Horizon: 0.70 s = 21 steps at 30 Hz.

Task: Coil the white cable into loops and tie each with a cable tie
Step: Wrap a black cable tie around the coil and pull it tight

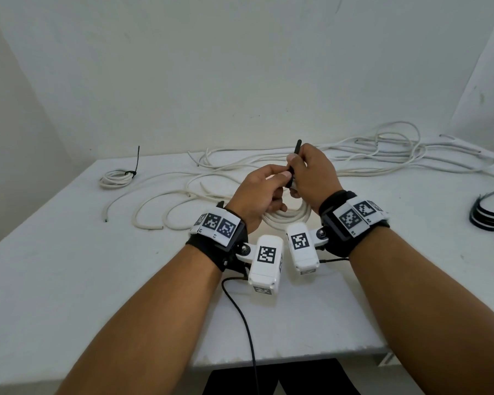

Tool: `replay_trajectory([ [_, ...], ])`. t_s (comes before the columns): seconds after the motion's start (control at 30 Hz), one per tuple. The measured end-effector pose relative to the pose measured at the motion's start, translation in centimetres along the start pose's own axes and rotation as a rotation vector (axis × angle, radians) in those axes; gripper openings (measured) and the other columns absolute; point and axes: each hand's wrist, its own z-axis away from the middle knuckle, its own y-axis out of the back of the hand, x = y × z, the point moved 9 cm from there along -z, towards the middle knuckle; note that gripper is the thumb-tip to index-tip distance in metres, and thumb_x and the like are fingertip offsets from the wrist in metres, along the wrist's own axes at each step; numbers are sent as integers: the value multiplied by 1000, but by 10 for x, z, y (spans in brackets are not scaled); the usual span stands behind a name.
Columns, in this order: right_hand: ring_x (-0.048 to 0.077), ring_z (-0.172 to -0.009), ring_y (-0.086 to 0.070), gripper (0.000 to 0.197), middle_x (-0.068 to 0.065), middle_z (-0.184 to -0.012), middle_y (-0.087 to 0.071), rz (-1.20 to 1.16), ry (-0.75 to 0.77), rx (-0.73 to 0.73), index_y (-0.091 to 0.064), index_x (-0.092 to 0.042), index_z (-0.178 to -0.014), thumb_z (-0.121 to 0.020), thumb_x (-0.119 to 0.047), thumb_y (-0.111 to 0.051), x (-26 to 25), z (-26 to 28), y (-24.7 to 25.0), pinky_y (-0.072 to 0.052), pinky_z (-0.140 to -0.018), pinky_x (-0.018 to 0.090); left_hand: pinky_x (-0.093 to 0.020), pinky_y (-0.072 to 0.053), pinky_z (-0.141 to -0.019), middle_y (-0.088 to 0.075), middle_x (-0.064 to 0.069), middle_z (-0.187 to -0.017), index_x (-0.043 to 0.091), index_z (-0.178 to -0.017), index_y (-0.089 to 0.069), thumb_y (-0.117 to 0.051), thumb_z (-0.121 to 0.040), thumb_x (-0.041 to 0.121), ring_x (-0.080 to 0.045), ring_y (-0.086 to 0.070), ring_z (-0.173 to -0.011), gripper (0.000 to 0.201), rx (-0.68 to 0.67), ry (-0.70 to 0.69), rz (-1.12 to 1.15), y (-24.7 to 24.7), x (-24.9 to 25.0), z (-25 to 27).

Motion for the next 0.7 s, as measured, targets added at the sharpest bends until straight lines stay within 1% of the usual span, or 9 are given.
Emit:
replay_trajectory([
  [0.1, 22, -66, -48, 30, 2, -69, -49, -11, 13, 89, -53, -3, -81, -94, -30, -52, 1, -4, 15, -42, -65, 36, -26, -43, -50, -33, 7, -49, 13, -88, -65, -55, -97, 18, -7, -28, -38, 14, 52, -27, -31, 6, 3, -4],
  [0.13, 24, -69, -53, 35, 3, -70, -52, -23, -1, 93, -55, 0, -83, -92, -34, -52, 3, -6, 17, -45, -70, 40, -26, -43, -50, -33, 8, -48, 14, -85, -65, -57, -97, 19, -8, -28, -39, 15, 62, -33, -49, 7, 5, -4],
  [0.2, 24, -75, -64, 34, 6, -74, -59, -63, -33, 70, -57, 2, -84, -94, -30, -53, 7, -5, 14, -51, -74, 44, -27, -41, -50, -32, 9, -45, 16, -75, -63, -60, -95, 22, -9, -27, -39, 21, 76, -34, -88, 12, 5, -4],
  [0.3, 19, -73, -59, 25, 8, -78, -57, -115, -40, -5, -56, -7, -81, -99, -23, -50, 10, -2, -3, -48, -64, 35, -24, -37, -47, -31, 7, -45, 17, -70, -62, -63, -94, 26, -10, -26, -39, 25, 106, -15, -109, 22, 0, -3],
  [0.4, 17, -65, -54, 29, 7, -72, -53, -152, -58, -67, -52, -9, -74, -101, -20, -50, 11, 1, -10, -40, -52, 21, -24, -37, -46, -29, 8, -47, 13, -88, -70, -61, -95, 27, -10, -25, -41, 17, 66, 20, -100, 22, -4, -1],
  [0.43, 14, -62, -55, 31, 5, -70, -53, -182, -82, -77, -51, -10, -71, -100, -19, -50, 14, 1, -9, -40, -52, 20, -25, -37, -48, -28, 8, -48, 12, -93, -71, -61, -95, 28, -10, -24, -41, 19, 41, 27, -98, 20, -4, -1],
  [0.53, 15, -66, -59, 28, 6, -73, -60, -299, -155, -112, -54, -12, -71, -99, -18, -54, 15, 2, -4, -45, -62, 32, -26, -39, -49, -24, 7, -49, 14, -93, -72, -56, -97, 36, -10, -22, -41, 27, -40, 52, -100, 14, -1, -1],
  [0.63, 18, -64, -61, 20, 11, -78, -62, -461, -247, -191, -57, -7, -82, -100, -16, -54, 11, 8, -14, -52, -59, 29, -26, -38, -48, -22, 5, -50, 17, -86, -71, -53, -98, 41, -10, -20, -40, 32, -23, 52, -91, 20, 5, 3],
  [0.7, 18, -61, -64, 23, 8, -74, -64, -521, -322, -252, -59, -6, -84, -101, -19, -51, 8, 16, -24, -54, -58, 28, -25, -41, -46, -24, 5, -48, 15, -87, -73, -51, -98, 43, -10, -23, -39, 38, 73, 39, -102, 34, 10, 3],
])
